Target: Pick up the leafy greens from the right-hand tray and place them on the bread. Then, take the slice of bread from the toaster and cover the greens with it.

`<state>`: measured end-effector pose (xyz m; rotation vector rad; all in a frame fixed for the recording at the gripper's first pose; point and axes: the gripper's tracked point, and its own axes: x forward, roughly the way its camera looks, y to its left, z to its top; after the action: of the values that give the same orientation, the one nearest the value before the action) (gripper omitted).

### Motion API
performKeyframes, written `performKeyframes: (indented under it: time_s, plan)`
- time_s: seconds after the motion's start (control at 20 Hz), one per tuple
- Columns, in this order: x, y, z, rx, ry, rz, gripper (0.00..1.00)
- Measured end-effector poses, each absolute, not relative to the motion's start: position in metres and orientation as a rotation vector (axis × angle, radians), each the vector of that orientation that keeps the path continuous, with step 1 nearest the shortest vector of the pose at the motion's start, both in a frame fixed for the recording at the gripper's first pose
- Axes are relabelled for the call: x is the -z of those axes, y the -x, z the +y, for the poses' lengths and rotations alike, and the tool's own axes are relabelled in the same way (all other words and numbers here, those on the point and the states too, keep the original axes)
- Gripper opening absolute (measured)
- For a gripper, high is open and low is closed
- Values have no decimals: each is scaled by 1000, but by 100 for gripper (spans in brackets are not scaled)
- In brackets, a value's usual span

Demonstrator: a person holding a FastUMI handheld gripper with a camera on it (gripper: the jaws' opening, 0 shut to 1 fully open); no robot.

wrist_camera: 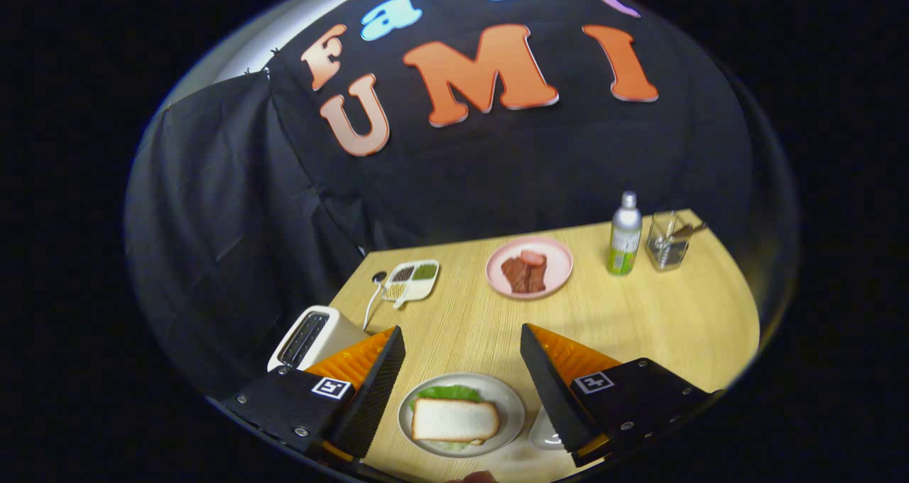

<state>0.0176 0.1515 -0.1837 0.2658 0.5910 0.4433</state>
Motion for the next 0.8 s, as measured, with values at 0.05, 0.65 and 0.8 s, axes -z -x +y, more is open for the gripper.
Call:
performKeyframes:
  time_s: [0.05,0.65,0.8]
  plan:
    - [163,-25,146,-446,-246,532,98]
    - [-4,-40,80,-271,-109,72,99]
    - [-17,-28,78,-305,-125,44,98]
